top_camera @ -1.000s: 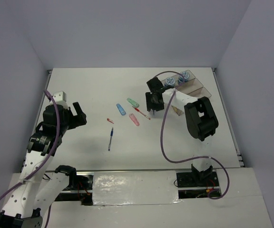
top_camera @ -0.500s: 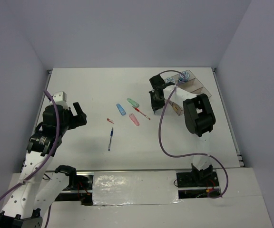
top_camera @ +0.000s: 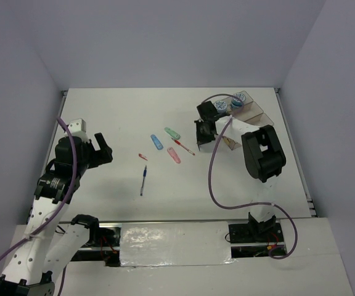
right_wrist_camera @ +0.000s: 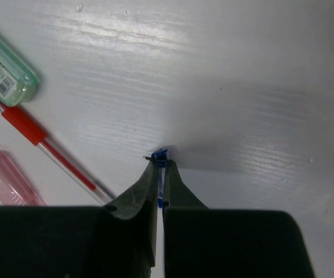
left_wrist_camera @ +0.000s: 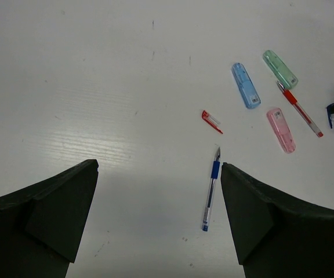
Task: Sort the stationery into containers
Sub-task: Pick up the pen cap from the center of the board, then pick up the pen from the center of the board, then close the pen cap on the pen.
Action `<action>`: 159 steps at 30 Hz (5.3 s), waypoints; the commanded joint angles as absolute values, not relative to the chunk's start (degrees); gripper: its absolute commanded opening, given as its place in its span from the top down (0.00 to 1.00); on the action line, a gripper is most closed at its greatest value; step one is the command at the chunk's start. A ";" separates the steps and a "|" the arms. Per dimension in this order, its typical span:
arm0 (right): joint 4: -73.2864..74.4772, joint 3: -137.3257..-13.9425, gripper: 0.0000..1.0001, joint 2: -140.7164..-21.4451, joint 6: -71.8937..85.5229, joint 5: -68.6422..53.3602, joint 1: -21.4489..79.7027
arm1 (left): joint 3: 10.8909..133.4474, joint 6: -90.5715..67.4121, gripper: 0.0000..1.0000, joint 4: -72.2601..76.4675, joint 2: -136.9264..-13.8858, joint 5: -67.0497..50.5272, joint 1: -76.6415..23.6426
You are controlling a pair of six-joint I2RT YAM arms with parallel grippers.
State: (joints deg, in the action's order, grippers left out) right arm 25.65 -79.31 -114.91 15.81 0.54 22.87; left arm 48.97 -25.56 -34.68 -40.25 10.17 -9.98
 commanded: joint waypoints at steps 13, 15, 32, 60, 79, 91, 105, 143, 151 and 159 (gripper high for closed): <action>11.53 -63.47 1.00 -98.29 28.10 4.38 23.99 | 48.79 -36.02 0.01 -34.99 -46.74 3.25 -15.72; 8.71 -60.04 1.00 -94.59 31.10 7.02 24.61 | 45.19 -40.68 0.01 -33.32 -48.59 5.95 -21.32; 5.36 -44.74 1.00 -58.90 36.65 9.06 27.33 | 42.80 -45.36 0.16 -25.14 -77.51 21.62 -41.31; -13.09 -25.93 1.00 -41.66 61.60 30.74 44.29 | 30.69 -34.02 1.00 13.21 -52.57 4.77 -60.29; -17.67 -24.61 1.00 -37.62 67.42 36.30 59.76 | 28.12 -34.54 1.00 24.09 -49.57 -2.99 -60.29; -18.54 -24.26 1.00 -37.88 63.63 33.31 60.91 | 28.83 -33.49 1.00 21.62 -48.95 -0.26 -59.85; -19.95 -22.94 1.00 -39.29 62.84 31.12 61.17 | 28.48 -34.10 1.00 22.94 -49.48 -1.67 -58.10; -18.90 -26.46 1.00 -40.43 57.57 34.36 62.31 | 29.44 -33.84 1.00 23.03 -52.29 -4.48 -56.25; -19.68 -25.67 1.00 -41.48 58.27 32.88 62.31 | 29.36 -34.01 1.00 23.73 -52.03 -4.48 -56.07; -20.21 -24.52 1.00 -41.31 58.62 32.17 62.31 | 29.36 -34.10 1.00 23.91 -52.03 -4.13 -55.90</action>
